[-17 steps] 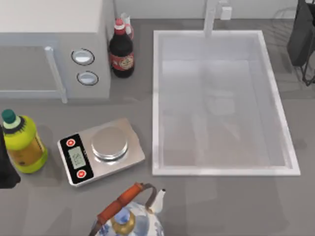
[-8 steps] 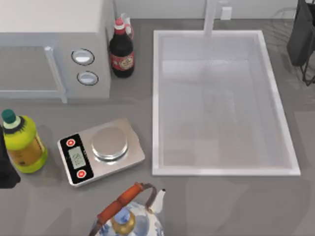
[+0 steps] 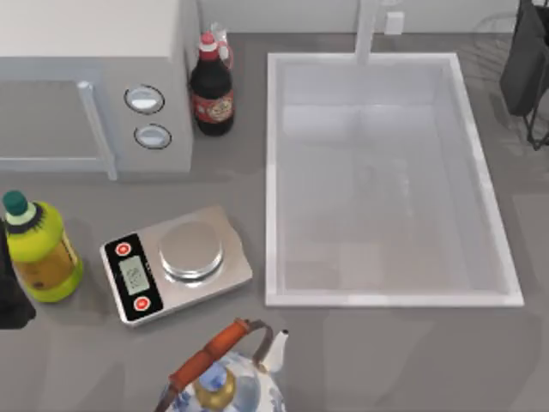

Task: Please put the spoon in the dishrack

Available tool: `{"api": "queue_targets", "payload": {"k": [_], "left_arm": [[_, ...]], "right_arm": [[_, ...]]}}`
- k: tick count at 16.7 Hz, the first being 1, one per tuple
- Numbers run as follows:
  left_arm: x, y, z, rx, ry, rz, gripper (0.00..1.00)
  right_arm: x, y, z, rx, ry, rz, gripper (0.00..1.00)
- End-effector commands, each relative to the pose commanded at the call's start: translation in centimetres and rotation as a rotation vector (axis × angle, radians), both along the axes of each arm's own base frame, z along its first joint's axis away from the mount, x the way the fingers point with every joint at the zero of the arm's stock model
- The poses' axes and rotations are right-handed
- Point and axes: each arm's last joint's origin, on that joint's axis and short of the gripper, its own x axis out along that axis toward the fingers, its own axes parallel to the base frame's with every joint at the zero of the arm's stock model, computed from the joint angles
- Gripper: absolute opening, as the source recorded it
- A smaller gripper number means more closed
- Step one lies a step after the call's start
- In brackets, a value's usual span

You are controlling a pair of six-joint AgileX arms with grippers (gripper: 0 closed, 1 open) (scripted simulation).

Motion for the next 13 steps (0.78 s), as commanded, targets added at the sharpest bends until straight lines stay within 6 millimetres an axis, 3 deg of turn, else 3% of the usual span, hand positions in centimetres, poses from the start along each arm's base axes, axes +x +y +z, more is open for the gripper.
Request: {"api": "queue_targets", "payload": {"k": [9, 13], "left_arm": [[0.0, 0.0, 0.0, 0.0, 0.0, 0.0, 1.0], [0.0, 0.0, 0.0, 0.0, 0.0, 0.0, 1.0]], "right_arm": [[0.0, 0.0, 0.0, 0.0, 0.0, 0.0, 0.98], [0.0, 0.0, 0.0, 0.0, 0.0, 0.0, 1.0]]}}
